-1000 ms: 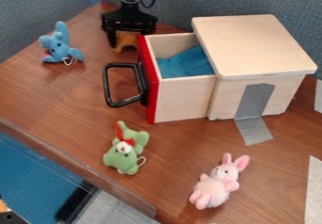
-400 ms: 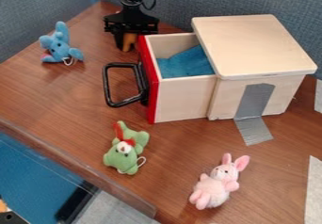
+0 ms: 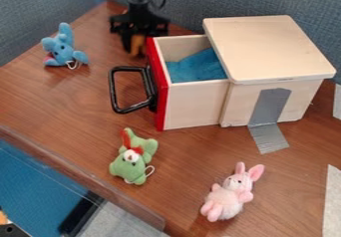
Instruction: Put the yellow duck in the drawer
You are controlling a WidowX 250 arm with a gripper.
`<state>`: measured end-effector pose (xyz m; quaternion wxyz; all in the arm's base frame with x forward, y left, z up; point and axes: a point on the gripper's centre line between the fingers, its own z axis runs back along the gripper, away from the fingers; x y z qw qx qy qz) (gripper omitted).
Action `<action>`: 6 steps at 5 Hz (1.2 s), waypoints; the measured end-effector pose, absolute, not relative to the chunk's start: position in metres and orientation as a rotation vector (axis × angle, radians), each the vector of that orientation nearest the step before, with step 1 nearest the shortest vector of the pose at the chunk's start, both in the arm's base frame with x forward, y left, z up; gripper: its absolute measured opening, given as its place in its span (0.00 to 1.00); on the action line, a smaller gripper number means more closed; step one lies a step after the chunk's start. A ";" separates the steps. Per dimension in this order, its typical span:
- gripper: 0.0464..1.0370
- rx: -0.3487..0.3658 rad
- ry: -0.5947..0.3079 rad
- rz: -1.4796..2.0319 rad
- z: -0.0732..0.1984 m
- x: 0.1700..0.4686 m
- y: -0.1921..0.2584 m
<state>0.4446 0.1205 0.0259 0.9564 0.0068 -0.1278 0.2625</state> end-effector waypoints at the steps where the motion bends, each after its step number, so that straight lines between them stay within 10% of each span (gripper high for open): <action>1: 0.56 -0.038 -0.348 0.436 0.075 0.440 0.068; 6: 0.52 -0.080 -0.253 0.348 0.079 0.364 -0.038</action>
